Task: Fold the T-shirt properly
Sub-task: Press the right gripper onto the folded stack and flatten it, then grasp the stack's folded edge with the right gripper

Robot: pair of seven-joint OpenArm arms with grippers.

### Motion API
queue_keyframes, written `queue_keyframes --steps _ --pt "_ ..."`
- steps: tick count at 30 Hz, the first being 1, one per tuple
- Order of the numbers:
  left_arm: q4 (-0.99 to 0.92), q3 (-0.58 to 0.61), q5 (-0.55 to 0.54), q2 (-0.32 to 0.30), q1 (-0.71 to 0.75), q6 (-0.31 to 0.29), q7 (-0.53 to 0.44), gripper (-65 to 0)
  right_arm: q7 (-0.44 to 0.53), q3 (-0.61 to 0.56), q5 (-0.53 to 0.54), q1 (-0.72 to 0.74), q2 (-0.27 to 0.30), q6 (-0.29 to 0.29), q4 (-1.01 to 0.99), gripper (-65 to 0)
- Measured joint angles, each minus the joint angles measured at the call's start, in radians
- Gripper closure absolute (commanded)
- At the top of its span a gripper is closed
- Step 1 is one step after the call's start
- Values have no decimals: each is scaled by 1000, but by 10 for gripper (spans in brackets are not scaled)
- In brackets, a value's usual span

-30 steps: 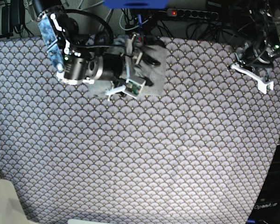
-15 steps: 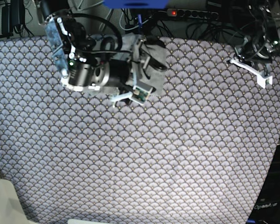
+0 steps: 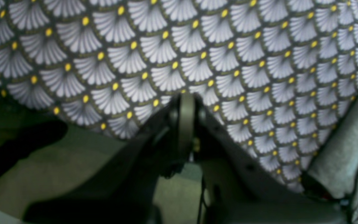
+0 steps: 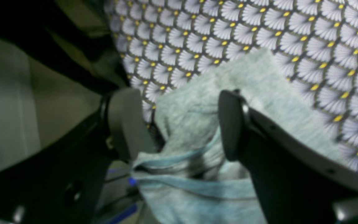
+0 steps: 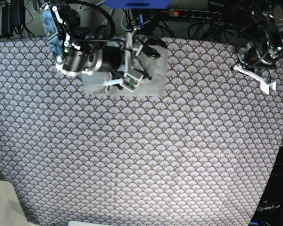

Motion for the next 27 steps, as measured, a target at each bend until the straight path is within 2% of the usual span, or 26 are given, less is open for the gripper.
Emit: queue_keyframes --steps 3,8,18,23,27 --pt "-19 0 -1 -2 -2 -3 -1 0 19 26 5 -21 -5 -2 0 -373" --pt "-24 0 0 -11 -11 -3 -2 0 27 66 1 -31 -2 -52 1 -373" --pt "-24 0 0 -11 -22 -3 -1 0 28 62 0 -39 10 -53 0 -373" --pt "-24 0 0 -11 -22 -3 -1 0 29 63 -105 -38 14 -53 0 -373" --pt "-24 0 0 -11 -22 -3 -1 0 29 63 -112 -33 20 -53 -1 -373"
